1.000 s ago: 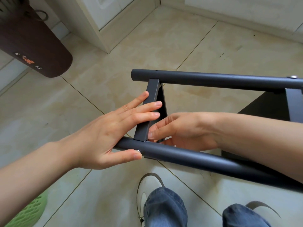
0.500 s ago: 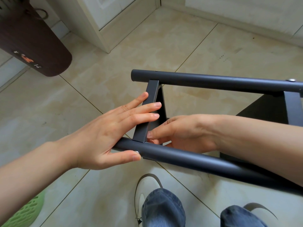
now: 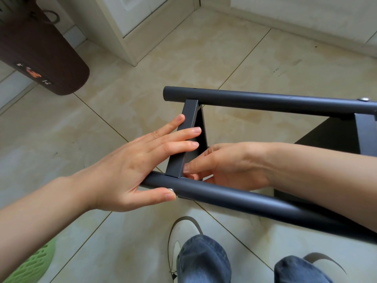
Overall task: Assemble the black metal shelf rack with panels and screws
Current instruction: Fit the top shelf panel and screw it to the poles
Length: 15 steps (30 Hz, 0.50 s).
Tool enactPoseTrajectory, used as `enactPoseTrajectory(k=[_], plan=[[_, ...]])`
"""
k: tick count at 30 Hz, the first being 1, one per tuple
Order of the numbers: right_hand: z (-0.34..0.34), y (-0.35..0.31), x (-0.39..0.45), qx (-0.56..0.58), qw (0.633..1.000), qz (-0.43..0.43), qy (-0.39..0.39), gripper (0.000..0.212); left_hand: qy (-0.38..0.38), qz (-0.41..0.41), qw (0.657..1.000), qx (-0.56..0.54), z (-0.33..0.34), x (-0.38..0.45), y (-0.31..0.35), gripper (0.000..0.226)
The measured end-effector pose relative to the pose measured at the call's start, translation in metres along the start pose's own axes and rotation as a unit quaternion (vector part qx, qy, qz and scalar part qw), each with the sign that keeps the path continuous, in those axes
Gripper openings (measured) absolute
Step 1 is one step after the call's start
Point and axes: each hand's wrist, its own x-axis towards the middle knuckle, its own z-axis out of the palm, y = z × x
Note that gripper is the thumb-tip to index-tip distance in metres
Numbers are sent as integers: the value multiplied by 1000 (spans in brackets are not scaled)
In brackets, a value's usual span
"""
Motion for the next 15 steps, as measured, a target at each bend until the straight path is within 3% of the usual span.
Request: enactPoseTrajectory(k=[9, 15], plan=[[2, 1, 4, -11, 1000, 11, 8, 36, 3, 2, 999, 32, -2, 1, 2, 68], [1, 0, 5, 4, 999, 32, 11, 24, 2, -1, 1000, 29, -2, 1, 3, 68]])
